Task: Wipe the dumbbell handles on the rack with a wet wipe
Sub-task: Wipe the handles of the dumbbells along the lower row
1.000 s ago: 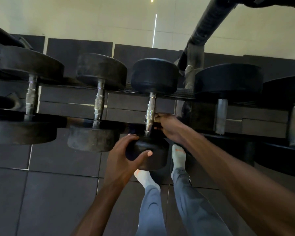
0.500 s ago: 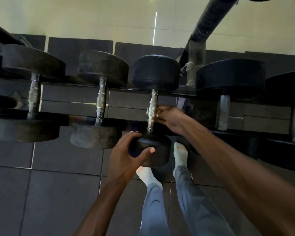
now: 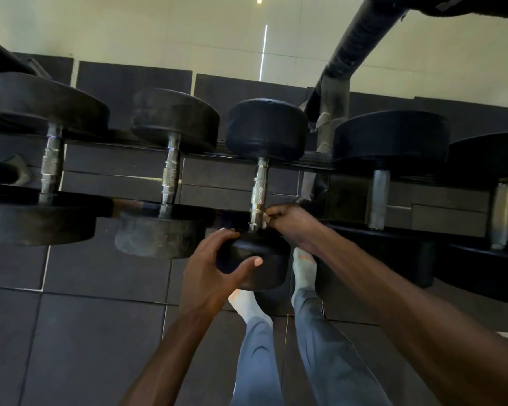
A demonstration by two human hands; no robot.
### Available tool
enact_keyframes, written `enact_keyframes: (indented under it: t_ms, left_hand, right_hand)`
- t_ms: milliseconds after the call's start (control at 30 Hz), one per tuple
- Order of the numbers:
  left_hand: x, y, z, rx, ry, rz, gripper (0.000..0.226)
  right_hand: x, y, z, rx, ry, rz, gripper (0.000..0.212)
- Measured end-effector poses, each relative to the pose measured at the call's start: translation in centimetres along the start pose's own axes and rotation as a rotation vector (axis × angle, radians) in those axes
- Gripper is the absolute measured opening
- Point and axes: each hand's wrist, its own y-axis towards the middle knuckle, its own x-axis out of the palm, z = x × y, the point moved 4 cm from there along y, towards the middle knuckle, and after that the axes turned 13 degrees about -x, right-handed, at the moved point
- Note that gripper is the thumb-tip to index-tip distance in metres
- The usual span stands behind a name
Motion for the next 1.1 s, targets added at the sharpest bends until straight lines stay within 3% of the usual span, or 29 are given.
enact_keyframes:
  t_ms: [67,233,367,500,767,900,933,1000,1100]
  left_hand:
    - [-0.1,0.0,0.1,0.0,0.006,0.006,0.067]
    - [-0.1,0.0,0.0,-0.01,0.025,0.009,0.067]
    - [-0.1,0.0,-0.1,-0.01,0.01,0.016,0.066]
    - [0.1,0.1,-0.3,-0.003,0.029,0.005,0.066]
    - [-0.1,0.0,0.0,-0.011,0.018,0.018,0.065]
    - [-0.2,0.0,0.1,-0.009,0.007,0.019,0.062]
    - [-0.2,0.0,0.1,-0.008,0.008,0.018,0.062]
    - [-0.2,0.0,0.0,-0.006,0.004,0.016,0.062]
    - [-0.2,-0.2,0.1,-0.003,-0.011,0.007,0.061]
  right_hand:
    - [0.0,0.6,-0.1,-0.014,-0.088,0.033,0.022]
    - [1.6,-0.1,0.7,-0.062,0.005,0.111,0.027]
    - [0.3,-0.6,0.3,-0.057,0.095,0.0,0.019]
    - [0.3,-0.4,-0.2,-0.023,0.216,-0.15,0.027]
    - [0.6,-1.0,0.7,-0.121,0.055,0.009,0.019]
    - [-1.1,-2.7,-1.2,-0.174,0.101,0.039,0.023]
    - [-1.6,-2.9,-2.6,-0.268,0.009,0.077,0.027]
    - [-1.6,-2.9,-6.6,-0.567,-0.42,0.143,0.036]
    - [1.5,-0.9,-10.5,-0.922,-1.139,-0.018,0.036]
